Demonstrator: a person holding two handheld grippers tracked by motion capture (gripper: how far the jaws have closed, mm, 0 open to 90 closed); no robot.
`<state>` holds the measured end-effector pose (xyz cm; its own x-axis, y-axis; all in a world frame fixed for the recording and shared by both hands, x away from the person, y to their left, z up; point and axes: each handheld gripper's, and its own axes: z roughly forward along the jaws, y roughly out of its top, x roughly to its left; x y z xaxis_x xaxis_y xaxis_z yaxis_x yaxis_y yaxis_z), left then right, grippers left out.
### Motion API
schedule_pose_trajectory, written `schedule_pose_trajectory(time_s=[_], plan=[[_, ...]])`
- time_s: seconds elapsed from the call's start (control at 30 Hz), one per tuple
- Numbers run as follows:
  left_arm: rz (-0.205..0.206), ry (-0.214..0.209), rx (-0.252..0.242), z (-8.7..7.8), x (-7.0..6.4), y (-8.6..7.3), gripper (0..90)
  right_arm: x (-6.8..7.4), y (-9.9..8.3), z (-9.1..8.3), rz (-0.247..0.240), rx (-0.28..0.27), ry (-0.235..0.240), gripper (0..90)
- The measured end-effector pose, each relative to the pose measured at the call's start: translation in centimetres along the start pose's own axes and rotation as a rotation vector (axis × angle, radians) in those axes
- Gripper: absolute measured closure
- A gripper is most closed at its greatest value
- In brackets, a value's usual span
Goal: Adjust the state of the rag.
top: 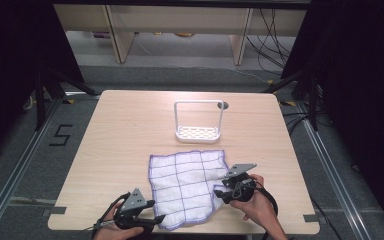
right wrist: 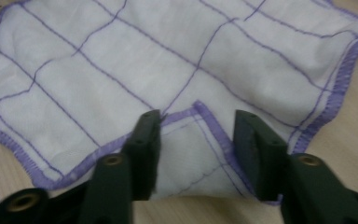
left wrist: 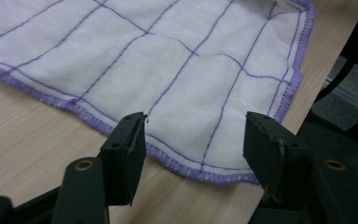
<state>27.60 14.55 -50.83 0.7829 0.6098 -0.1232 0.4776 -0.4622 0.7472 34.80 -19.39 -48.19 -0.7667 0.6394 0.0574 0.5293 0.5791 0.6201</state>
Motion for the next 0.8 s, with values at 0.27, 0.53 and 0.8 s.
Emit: schedule_pose_trajectory(time_s=[0.27,0.53,0.8], plan=[[0.147,0.061,0.046,1.0,0.0,0.0,67.7,0.3,-0.3,-1.5,-0.069,0.012,0.034,86.8],[0.191,0.072,0.047,0.5,0.6,0.0,83.6,0.7,-2.6,-4.3,-0.084,-0.069,0.057,85.8],[0.165,0.079,0.030,0.4,1.1,0.1,81.4,1.3,-5.8,-4.9,-0.047,-0.021,0.096,79.4]])
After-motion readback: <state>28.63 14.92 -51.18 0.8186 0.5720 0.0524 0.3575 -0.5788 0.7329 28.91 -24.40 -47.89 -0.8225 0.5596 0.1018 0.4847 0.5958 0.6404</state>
